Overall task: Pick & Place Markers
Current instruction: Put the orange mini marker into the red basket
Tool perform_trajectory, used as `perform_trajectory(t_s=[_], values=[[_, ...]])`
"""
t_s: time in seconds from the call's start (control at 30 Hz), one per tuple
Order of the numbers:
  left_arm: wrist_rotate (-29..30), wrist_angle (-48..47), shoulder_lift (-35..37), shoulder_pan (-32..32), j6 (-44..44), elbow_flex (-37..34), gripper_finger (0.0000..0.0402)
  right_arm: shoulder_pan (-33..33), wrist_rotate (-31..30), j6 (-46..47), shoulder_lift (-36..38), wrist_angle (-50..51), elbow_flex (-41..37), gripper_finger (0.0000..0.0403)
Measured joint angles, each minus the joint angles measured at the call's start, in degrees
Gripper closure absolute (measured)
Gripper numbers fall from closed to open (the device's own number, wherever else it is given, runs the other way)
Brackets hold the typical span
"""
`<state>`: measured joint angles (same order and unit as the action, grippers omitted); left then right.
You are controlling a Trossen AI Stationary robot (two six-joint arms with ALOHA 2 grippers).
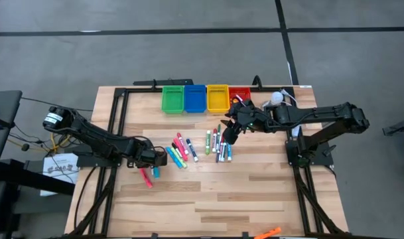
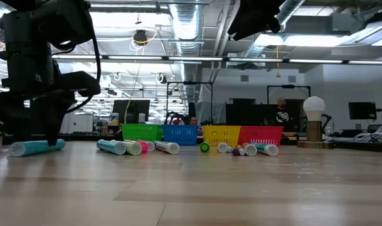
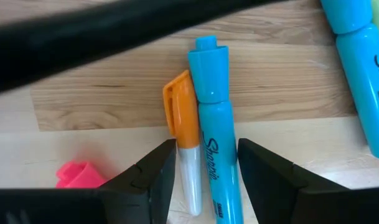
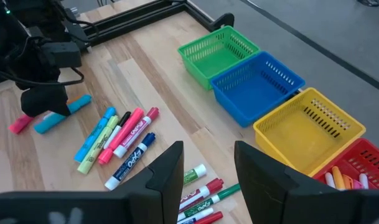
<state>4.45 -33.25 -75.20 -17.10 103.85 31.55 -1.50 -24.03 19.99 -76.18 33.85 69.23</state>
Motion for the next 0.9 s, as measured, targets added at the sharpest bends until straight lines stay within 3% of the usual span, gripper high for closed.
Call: perform_trajectory(t_s=[0.9], values=[[-0.2, -0.2, 1.4, -0.2, -2.4, 0.1, 0.0229, 0.0, 0.3, 0.1, 0.0, 0.2, 0.0, 0.0272]])
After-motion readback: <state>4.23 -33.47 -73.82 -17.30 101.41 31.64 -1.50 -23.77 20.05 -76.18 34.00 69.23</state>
